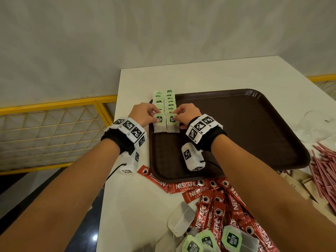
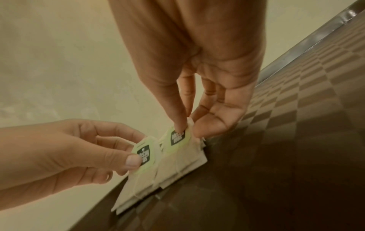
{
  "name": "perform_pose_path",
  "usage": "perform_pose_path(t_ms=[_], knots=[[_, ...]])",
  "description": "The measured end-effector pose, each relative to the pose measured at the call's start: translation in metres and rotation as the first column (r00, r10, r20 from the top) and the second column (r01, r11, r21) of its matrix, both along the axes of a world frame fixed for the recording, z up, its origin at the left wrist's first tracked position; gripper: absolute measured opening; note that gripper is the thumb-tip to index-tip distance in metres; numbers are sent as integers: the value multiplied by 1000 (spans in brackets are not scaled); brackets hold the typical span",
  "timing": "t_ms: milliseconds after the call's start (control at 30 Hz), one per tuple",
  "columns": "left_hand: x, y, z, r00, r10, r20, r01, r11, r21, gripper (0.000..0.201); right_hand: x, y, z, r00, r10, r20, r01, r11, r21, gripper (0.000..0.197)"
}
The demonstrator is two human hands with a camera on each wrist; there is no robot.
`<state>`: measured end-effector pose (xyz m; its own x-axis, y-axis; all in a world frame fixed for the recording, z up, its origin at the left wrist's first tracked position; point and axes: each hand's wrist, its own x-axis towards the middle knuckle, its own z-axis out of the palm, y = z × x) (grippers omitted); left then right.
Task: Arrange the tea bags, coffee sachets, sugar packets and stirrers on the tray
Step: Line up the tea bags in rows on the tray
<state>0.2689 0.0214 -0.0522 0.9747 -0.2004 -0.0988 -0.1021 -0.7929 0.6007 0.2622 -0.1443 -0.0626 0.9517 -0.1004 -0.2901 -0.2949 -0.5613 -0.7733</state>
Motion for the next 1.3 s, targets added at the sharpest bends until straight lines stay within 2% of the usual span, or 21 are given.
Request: perform_pose_path(t_ms=[200,367,567,733,900,1100,1300], knots=[[1,-1,-2,999,2,34,-3,1000,19,30,4,5,3,1000,-5,0,5,1000,-1,20],[-5,-2,-4,991,-19,134,8,996,84,34,2,6,-2,1000,-14,14,14,1000,-18,23],[-24,1,-3,983,-173,60,157,965,209,43,-5,-1,-2,999,-1,38,2,1000,-26,36],[-31,0,-7,972,-226,70,198,939,282,30,-13,-6,-1,992,83,-97,-92,991,-96,41],[-31,-2,-7,970,-229,87,193,933,302,23,-15,-1,3,990,107,-96,-125,970,-209,36],[-31,-3,-6,966,-239,100,199,931,306,23,-14,-1,5,983,111,-146,-139,970,-197,24],[-32,-3,-6,965,-243,104,201,931,304,23,-15,2,5,985,74,-153,-101,980,-173,37]])
